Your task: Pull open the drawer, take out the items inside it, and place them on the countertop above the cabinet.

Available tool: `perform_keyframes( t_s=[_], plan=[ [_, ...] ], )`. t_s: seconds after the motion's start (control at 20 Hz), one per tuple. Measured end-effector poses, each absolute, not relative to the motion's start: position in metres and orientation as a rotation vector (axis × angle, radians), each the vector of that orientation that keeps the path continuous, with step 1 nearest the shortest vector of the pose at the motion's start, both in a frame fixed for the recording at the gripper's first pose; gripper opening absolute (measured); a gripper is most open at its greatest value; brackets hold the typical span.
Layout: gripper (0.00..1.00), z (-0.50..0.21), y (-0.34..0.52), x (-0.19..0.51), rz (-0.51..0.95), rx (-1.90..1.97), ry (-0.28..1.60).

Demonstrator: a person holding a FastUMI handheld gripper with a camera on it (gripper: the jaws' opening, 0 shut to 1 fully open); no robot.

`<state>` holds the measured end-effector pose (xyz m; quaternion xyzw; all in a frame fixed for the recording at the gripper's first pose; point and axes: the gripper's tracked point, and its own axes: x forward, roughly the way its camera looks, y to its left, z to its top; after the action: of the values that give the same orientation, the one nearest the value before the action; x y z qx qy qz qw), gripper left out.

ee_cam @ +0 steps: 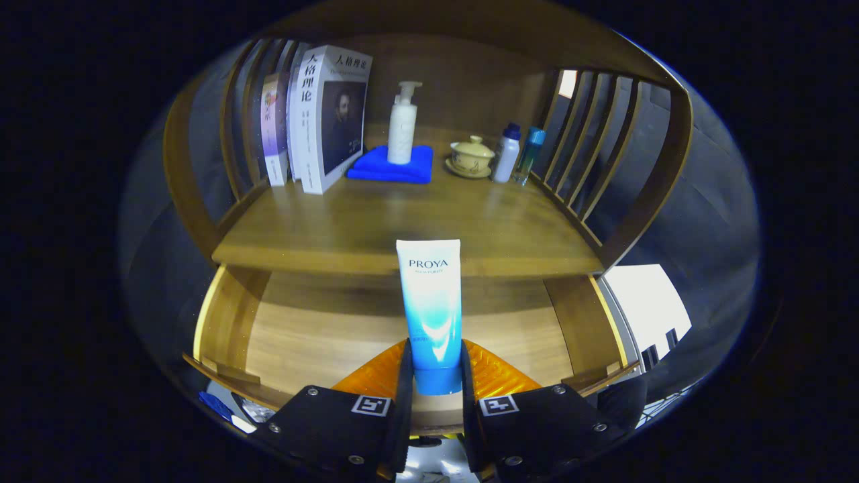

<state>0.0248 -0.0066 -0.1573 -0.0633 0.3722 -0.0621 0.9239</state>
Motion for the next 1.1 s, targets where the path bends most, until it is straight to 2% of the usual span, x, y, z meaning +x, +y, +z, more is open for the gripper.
perform_keyframes(
  t_s=[0.45,0.7,1.1],
  plan=[
    [0.34,-0.127,-0.01,0.109,-0.108,-0.12,0.624],
    [0.34,-0.148,-0.004,0.151,-0.065,-0.137,0.658],
    [0.36,-0.175,-0.008,0.179,-0.047,-0.136,0.709]
  ],
)
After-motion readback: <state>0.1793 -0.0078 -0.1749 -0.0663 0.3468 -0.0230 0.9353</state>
